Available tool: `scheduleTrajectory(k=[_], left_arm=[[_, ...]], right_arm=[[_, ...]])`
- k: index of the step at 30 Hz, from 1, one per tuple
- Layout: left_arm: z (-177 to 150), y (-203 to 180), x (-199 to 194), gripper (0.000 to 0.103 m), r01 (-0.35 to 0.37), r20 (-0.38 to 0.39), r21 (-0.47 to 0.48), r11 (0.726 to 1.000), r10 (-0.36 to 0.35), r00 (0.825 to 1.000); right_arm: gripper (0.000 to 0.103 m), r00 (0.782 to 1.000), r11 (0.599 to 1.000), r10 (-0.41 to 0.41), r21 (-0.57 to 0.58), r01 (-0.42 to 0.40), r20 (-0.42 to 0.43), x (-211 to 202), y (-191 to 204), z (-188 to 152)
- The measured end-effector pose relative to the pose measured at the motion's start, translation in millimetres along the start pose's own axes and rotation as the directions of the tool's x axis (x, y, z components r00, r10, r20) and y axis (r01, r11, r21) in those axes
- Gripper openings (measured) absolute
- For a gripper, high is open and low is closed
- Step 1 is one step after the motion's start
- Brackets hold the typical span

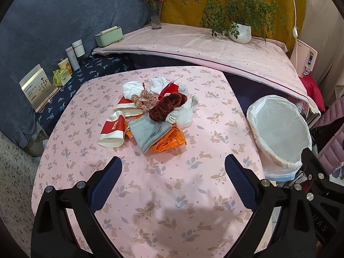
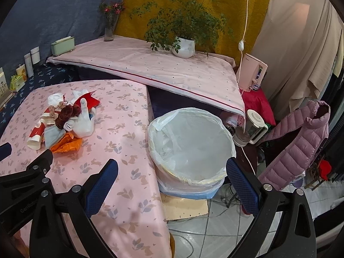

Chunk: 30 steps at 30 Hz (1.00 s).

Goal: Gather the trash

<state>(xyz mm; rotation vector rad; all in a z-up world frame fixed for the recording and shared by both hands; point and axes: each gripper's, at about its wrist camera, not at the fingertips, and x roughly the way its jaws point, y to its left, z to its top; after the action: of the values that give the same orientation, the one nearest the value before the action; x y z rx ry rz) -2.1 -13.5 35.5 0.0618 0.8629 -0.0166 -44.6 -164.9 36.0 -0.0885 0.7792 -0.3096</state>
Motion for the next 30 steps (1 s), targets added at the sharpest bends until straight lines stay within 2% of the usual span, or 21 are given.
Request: scheduleTrajectory(k=[30], left_arm=[[9.1,-6.9,13.8,0.092,0.008,-0.016,0.015,1.0,-0.008,1.0]], right_arm=[[0.096,1.0,1.0,-0.01,0.017,0.01,-0.016,13.0,-10.2,2.1]])
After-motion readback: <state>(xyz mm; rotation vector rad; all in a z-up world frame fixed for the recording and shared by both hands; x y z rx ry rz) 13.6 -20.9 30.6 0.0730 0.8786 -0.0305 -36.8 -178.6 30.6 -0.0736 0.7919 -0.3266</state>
